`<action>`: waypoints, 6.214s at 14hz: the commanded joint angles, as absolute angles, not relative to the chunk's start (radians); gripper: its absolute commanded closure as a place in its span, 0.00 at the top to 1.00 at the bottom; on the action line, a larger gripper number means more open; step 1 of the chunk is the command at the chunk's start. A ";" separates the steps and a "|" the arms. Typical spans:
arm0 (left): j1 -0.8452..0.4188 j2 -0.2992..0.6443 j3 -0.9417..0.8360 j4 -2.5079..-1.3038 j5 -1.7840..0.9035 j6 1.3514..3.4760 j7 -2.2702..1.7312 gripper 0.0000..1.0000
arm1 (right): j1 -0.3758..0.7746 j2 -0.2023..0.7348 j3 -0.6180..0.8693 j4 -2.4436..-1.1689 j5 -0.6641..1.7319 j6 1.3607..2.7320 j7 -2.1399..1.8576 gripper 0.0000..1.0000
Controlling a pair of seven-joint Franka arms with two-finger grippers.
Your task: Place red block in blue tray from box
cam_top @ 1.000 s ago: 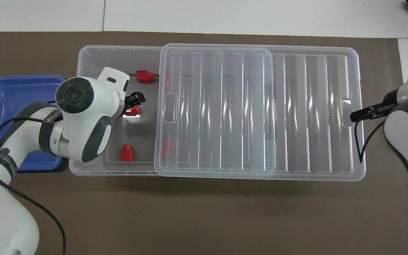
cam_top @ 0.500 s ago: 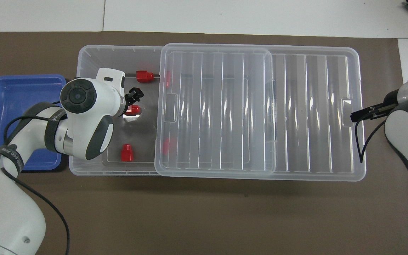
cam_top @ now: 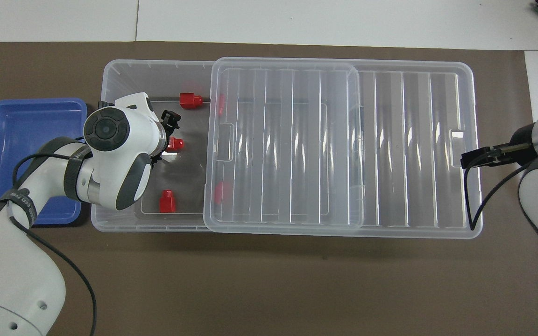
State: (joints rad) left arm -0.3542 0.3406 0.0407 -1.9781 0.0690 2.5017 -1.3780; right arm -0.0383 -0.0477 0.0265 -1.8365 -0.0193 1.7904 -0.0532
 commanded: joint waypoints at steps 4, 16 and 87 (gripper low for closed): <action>-0.347 0.334 0.038 -2.033 0.089 2.560 -1.407 1.00 | 0.014 -0.040 0.032 -1.654 -0.023 1.636 0.087 1.00; -0.342 0.336 0.041 -2.017 0.091 2.551 -1.387 0.25 | 0.038 -0.045 0.029 -1.572 -0.009 1.500 0.143 1.00; 0.227 0.215 0.037 -2.065 -0.133 2.449 -1.047 0.00 | -0.124 0.235 0.029 -1.671 0.038 2.042 0.071 0.00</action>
State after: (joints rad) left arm 0.2350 0.2392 0.0422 -2.0119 -0.1166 2.3722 -0.9053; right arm -0.1221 0.2399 0.0181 -1.6780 0.0458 2.0590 0.0895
